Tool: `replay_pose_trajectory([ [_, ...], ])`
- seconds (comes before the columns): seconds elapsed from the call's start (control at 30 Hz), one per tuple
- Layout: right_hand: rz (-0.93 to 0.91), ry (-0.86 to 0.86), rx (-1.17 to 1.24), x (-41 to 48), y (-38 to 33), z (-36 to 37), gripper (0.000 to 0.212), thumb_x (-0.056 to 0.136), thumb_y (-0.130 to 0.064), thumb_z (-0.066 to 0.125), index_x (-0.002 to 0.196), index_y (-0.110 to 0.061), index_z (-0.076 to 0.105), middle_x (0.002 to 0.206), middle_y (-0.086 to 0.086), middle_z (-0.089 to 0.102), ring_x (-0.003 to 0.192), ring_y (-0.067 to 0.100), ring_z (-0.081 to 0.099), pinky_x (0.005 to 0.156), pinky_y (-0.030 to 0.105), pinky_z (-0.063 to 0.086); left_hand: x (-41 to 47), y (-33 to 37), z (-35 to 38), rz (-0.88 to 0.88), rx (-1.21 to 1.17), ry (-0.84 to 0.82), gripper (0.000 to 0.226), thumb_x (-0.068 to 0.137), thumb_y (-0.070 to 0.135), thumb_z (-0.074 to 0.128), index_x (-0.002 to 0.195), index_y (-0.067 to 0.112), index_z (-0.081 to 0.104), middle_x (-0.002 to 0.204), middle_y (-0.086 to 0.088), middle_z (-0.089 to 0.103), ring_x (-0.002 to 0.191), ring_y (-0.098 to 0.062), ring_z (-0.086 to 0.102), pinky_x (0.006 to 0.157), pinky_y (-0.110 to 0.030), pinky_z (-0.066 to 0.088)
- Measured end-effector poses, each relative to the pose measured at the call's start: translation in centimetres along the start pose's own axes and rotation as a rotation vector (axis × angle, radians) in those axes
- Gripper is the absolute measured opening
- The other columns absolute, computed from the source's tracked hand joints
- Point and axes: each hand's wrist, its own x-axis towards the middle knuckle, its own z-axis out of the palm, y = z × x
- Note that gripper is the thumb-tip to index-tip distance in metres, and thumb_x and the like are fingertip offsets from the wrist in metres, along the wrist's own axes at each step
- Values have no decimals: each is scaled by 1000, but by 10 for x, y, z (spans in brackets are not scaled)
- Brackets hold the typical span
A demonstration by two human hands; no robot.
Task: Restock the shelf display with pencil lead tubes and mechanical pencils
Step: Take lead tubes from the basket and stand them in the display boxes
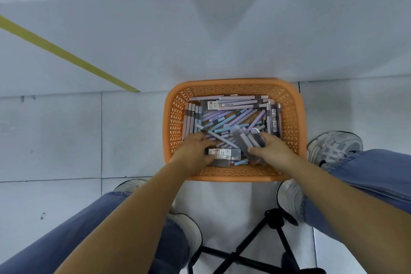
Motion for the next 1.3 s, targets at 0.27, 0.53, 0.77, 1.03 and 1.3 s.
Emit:
replay_pose_trajectory([
  [0.27,27,-34,29,-5,-4,-1,30,95,-13,59,119,-27,48,95,-4,62,75,11,60,49,17,45,3,1,1,-11,56,28,54,85,42,75,136,30,57,139,1,53,129,-22,43,108,-39,41],
  [0.53,-27,32,-23,-19,-18,-19,56,95,-21,61,145,-17,36,138,7,52,107,26,62,78,38,57,-11,0,-10,-103,-249,112,24,92,26,71,115,21,70,115,0,57,110,-20,56,97,-33,49],
  [0.77,-237,68,221,-57,-65,-15,26,91,-18,66,114,-29,60,105,-3,74,96,19,70,84,39,57,-43,41,-56,-132,-1160,108,20,96,27,65,102,12,54,94,-8,77,86,-20,77,79,-43,62],
  [1.03,-540,58,387,-133,-143,-8,17,94,-19,62,111,-22,64,98,-3,76,89,16,73,66,22,55,-105,110,-132,139,-1565,154,35,93,4,57,127,-3,55,112,-32,66,102,-37,62,101,-54,49],
  [1.3,-790,72,201,-223,-220,-21,17,96,-24,57,112,-28,63,100,-10,75,94,5,70,78,21,54,-185,162,-199,348,-1508,299,42,93,24,66,127,1,64,117,-23,71,101,-31,70,85,-36,60],
])
